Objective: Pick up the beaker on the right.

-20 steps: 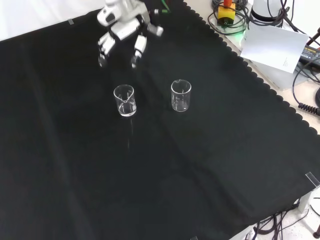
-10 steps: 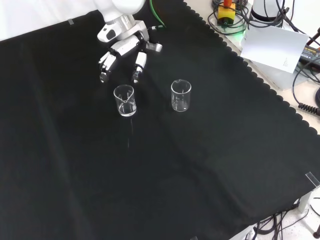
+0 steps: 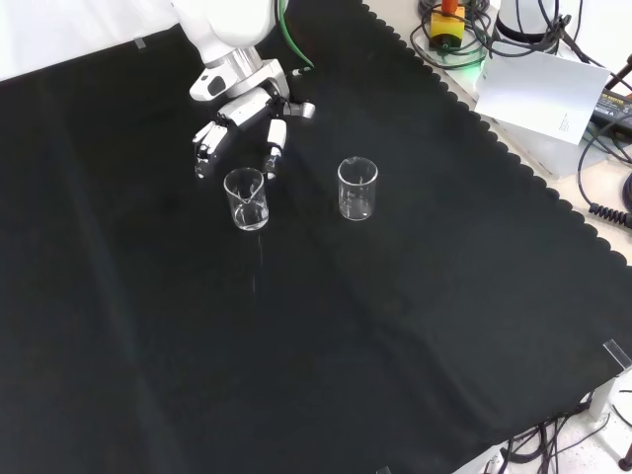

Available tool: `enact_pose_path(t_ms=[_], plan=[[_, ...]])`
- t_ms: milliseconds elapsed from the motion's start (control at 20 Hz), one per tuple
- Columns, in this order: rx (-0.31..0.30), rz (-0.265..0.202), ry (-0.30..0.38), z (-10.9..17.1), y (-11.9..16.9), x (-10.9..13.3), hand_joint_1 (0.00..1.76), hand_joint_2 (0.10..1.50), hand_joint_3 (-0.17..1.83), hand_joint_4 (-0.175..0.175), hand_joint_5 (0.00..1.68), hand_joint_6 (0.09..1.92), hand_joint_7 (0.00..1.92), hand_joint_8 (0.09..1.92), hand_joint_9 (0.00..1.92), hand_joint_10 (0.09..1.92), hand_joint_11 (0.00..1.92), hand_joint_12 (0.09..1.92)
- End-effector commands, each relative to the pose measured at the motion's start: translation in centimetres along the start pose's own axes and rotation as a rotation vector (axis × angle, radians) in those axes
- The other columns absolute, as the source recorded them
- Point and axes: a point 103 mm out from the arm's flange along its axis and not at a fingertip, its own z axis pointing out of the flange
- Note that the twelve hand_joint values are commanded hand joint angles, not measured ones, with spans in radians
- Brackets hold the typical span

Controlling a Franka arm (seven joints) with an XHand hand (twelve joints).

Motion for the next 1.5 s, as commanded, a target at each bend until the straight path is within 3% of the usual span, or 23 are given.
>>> enact_pose_path(t_ms=[50,300,600,1100,1500], plan=[[-0.042,-0.078,0.116,0.8,0.5,-0.6,0.89,0.91,-0.17,-0.041,0.31,0.09,0.18,0.64,0.33,0.62,0.03,1.38],[-0.042,-0.121,0.168,1.2,0.3,-0.5,0.89,0.90,-0.17,-0.041,0.32,0.09,0.21,0.66,0.35,0.63,0.02,1.39],[-0.026,-0.146,0.176,2.1,0.2,0.3,0.85,0.89,-0.17,-0.041,0.33,0.09,0.21,0.67,0.37,0.63,0.02,1.39],[-0.079,-0.133,0.223,2.8,0.3,-0.1,0.83,0.88,-0.17,-0.040,0.33,0.09,0.23,0.68,0.40,0.64,0.02,1.40],[-0.061,-0.129,0.257,3.8,0.6,-0.9,0.80,0.85,-0.17,-0.040,0.25,0.09,0.13,0.66,0.34,0.61,0.02,1.40]])
